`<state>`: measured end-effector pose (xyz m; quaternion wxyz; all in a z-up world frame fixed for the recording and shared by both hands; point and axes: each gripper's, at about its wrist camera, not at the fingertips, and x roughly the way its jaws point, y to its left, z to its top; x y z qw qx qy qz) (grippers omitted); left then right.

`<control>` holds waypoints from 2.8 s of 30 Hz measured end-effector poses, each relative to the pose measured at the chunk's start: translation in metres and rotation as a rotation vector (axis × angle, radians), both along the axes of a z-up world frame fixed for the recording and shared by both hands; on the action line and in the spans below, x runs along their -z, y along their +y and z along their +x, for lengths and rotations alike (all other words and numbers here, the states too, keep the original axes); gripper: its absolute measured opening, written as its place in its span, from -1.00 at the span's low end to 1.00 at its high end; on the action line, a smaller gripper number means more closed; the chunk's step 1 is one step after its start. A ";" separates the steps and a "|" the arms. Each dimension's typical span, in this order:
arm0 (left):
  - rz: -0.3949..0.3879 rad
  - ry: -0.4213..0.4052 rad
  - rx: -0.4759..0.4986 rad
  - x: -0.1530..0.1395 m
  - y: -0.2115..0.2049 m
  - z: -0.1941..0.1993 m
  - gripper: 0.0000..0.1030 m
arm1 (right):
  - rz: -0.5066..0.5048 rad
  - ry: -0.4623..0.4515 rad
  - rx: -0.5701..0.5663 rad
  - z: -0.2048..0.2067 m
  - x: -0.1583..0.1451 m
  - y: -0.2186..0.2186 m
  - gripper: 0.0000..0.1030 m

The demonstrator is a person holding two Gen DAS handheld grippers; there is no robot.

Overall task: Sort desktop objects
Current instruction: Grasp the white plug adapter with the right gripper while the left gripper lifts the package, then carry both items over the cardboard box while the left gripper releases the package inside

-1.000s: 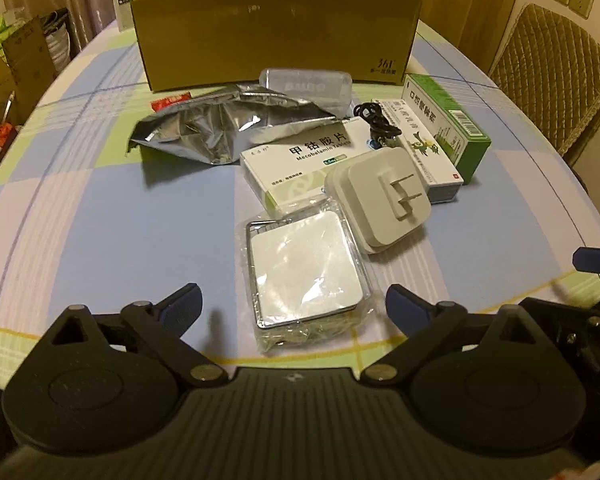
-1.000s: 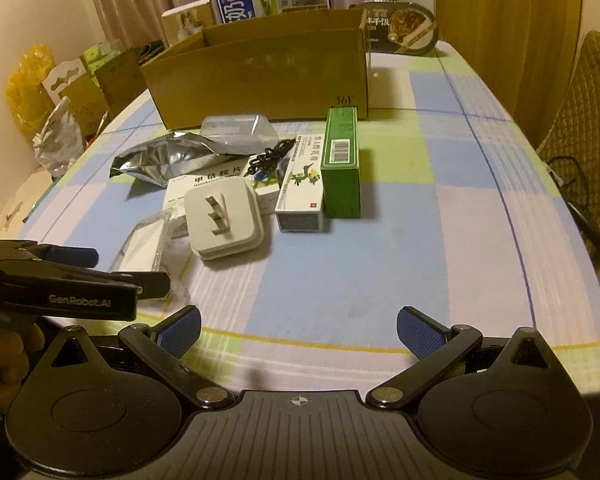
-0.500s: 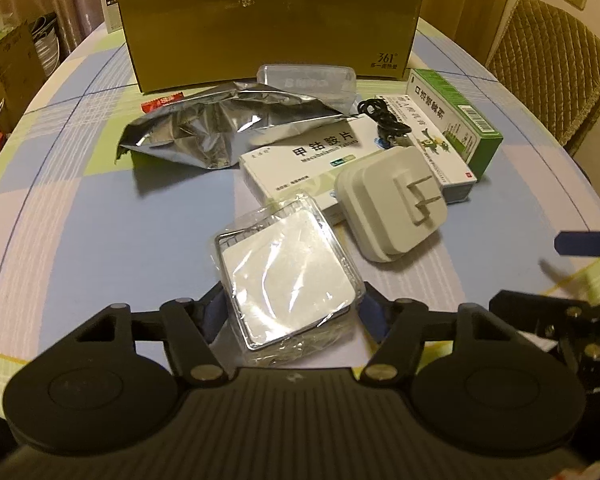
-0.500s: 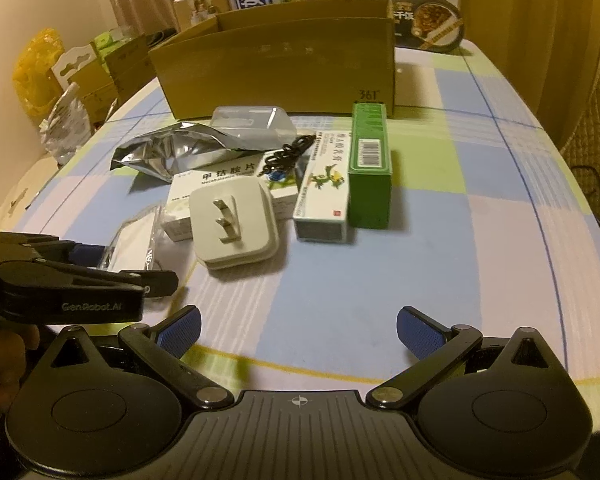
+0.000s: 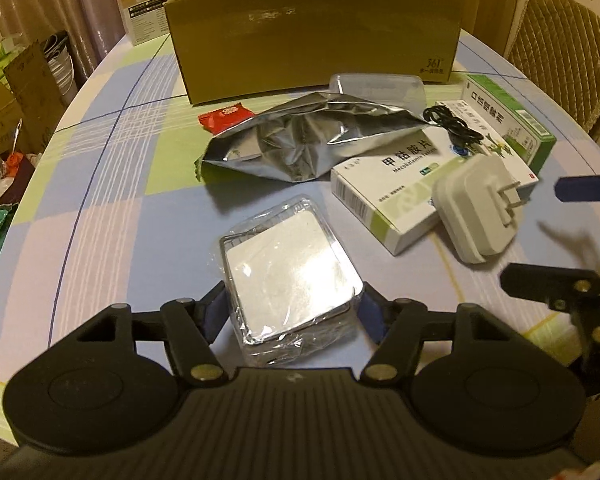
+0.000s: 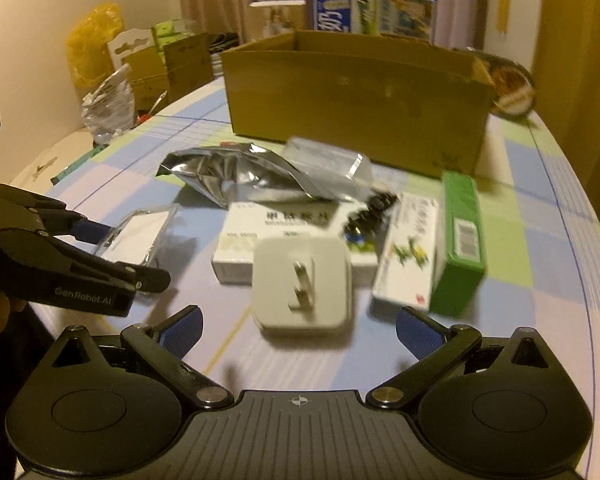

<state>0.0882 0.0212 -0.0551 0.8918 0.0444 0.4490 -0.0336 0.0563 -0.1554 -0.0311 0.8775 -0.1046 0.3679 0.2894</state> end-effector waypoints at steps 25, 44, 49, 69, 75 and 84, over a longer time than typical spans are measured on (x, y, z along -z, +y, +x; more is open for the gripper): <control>-0.048 0.003 -0.013 0.007 0.011 0.006 0.52 | -0.075 0.020 0.046 0.028 0.026 0.028 0.20; -0.025 -0.044 -0.007 -0.025 0.004 -0.012 0.15 | -0.015 0.007 0.111 0.005 -0.008 0.002 0.20; -0.029 -0.064 0.007 -0.039 -0.001 -0.014 0.15 | 0.004 -0.003 0.129 0.002 -0.022 -0.005 0.20; -0.006 -0.237 0.082 -0.122 0.005 0.085 0.15 | 0.084 -0.138 0.158 0.124 -0.120 0.000 0.20; -0.010 -0.286 0.081 -0.146 0.013 0.143 0.15 | 0.083 -0.161 0.159 0.192 -0.141 0.009 0.20; -0.029 -0.307 0.091 -0.153 0.020 0.222 0.15 | 0.074 -0.114 0.177 0.268 -0.133 0.022 0.20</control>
